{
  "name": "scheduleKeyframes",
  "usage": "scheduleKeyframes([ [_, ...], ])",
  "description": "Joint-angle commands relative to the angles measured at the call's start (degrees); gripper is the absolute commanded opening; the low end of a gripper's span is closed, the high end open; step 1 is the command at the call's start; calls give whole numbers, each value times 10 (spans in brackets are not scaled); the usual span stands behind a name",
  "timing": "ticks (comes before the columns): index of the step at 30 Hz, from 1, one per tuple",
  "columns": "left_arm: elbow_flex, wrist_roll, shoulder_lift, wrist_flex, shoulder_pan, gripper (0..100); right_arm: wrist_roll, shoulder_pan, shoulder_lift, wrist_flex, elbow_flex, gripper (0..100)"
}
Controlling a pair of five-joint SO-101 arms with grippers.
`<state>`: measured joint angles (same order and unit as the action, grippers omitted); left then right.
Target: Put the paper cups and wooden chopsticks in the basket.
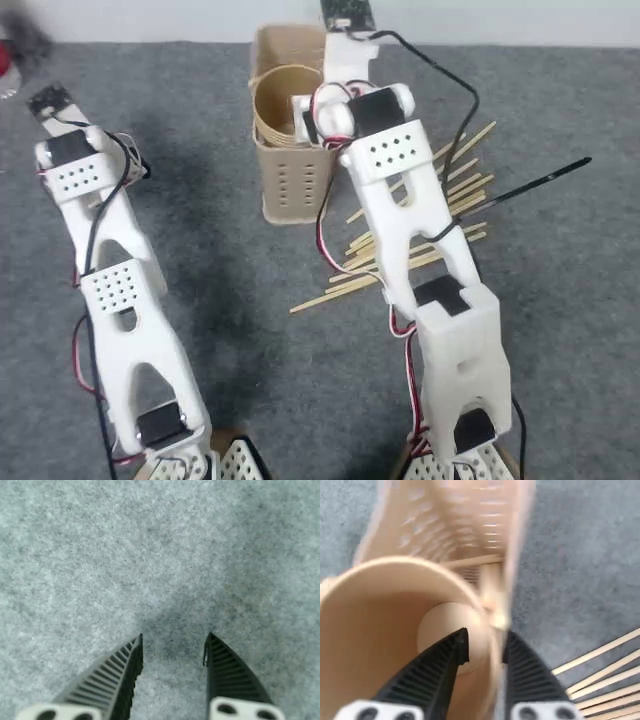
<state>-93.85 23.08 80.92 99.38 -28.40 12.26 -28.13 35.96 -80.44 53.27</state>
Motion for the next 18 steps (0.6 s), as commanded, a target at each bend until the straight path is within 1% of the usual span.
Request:
scheduleKeyframes([
  [1, -19, 4, -12, 13, 5, 198, -57, 6, 24, -17, -6, 8],
  [4, -19, 4, -12, 13, 5, 185, -80, 17, -10, -58, 39, 6],
  [9, -19, 4, -12, 13, 5, 127, -123, 58, -71, -149, 172, 6],
  [12, -19, 4, -12, 13, 5, 122, -150, 81, -93, -205, 227, 6],
  [14, -19, 4, -12, 13, 5, 122, -160, 95, -102, -226, 236, 6],
  [18, -19, 4, -12, 13, 5, 122, -159, 124, -128, -225, 181, 6],
])
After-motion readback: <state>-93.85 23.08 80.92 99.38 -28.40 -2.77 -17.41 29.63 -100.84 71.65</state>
